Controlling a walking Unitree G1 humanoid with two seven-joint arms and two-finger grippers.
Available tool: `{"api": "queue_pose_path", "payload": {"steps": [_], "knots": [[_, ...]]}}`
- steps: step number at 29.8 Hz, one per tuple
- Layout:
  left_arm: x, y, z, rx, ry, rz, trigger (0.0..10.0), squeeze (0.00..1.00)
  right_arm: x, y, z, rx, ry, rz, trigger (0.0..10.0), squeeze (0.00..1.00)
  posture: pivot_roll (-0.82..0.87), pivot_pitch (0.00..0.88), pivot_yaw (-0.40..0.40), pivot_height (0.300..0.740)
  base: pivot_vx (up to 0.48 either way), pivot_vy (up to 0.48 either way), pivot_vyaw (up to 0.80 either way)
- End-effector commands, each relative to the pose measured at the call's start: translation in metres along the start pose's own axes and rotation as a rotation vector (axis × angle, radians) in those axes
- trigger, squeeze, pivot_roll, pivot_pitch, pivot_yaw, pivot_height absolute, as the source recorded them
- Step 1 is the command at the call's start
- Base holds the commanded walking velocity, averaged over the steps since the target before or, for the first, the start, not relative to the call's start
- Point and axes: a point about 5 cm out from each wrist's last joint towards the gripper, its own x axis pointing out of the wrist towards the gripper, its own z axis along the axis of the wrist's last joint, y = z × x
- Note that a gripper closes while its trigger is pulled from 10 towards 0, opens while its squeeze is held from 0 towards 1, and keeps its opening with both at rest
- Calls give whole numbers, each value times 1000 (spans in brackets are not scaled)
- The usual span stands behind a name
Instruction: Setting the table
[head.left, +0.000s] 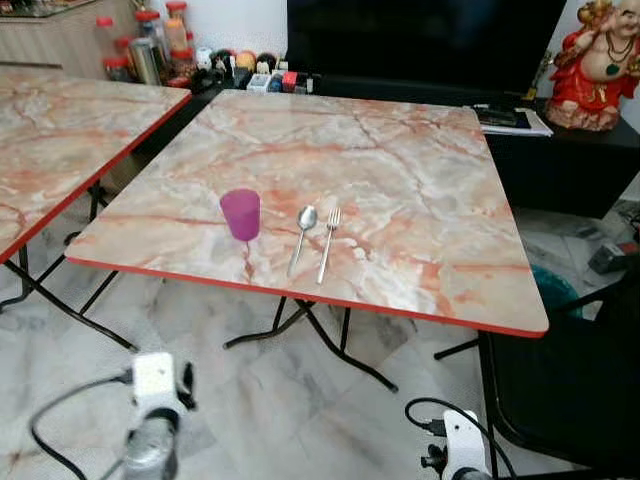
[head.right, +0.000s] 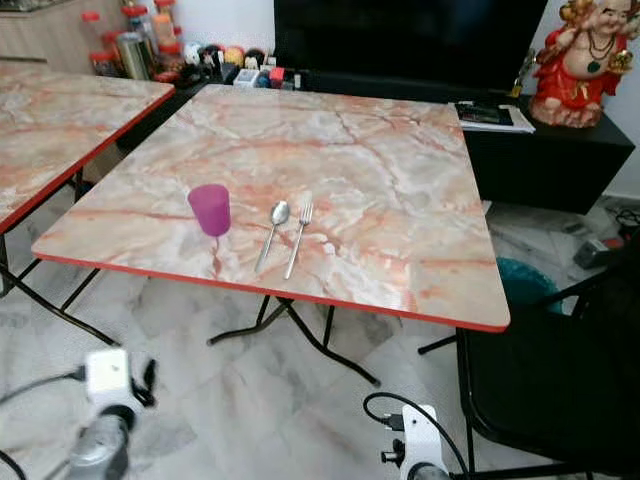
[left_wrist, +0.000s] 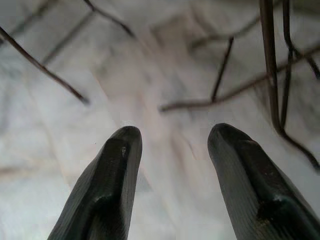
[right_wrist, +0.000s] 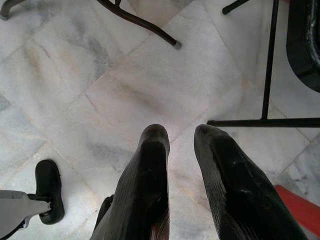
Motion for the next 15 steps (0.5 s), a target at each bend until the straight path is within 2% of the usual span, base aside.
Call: {"api": "queue_pose_path", "payload": {"steps": [1, 4, 5, 6, 7, 8, 9, 11, 12, 13, 15], "knots": [[0, 4, 0, 16, 11, 1, 10000, 0, 0, -2, 0, 9, -3, -7, 10000, 0, 59, 0, -36, 740, 0, 0, 0], [-2, 13, 3, 17, -34, 77, 10000, 0, 0, -2, 0, 17, -8, -14, 10000, 0, 60, 0, -39, 740, 0, 0, 0], [-4, 26, 5, 5, -53, 160, 10000, 0, 0, -2, 0, 17, -8, -15, 10000, 0, 60, 0, -39, 740, 0, 0, 0], [-5, 32, 6, 6, -59, 200, 10000, 0, 0, -3, 0, 18, -9, -15, 10000, 0, 66, 0, -43, 740, 0, 0, 0], [-8, 49, 6, 25, -68, 287, 10000, 0, 0, -3, 0, 16, -9, -14, 10000, 0, 72, 0, -46, 740, 0, 0, 0], [-8, 49, 6, 25, -68, 287, 10000, 0, 0, -3, 0, 16, -9, -14, 10000, 0, 72, 0, -46, 740, 0, 0, 0], [-10, 55, 7, 31, -71, 319, 10000, 0, 0, -3, 0, 15, -8, -14, 10000, 0, 72, 0, -46, 740, 0, 0, 0], [-14, 80, 13, 13, -100, 392, 10000, 0, 0, -3, 1, 9, -8, -10, 10000, 0, 71, 0, -49, 740, 0, 0, 0], [-14, 80, 13, 13, -100, 392, 10000, 0, 0, -3, 1, 9, -8, -10, 10000, 0, 71, 0, -49, 740, 0, 0, 0], [-12, 89, 24, 10, -148, 398, 10000, 0, 0, -3, 1, 9, -9, -10, 10000, 0, 74, 0, -51, 740, 0, 0, 0], [-8, 93, 39, 6, -204, 389, 10000, 0, 0, -3, 1, 8, -10, -12, 10000, 0, 74, 0, -51, 740, 0, 0, 0]]}}
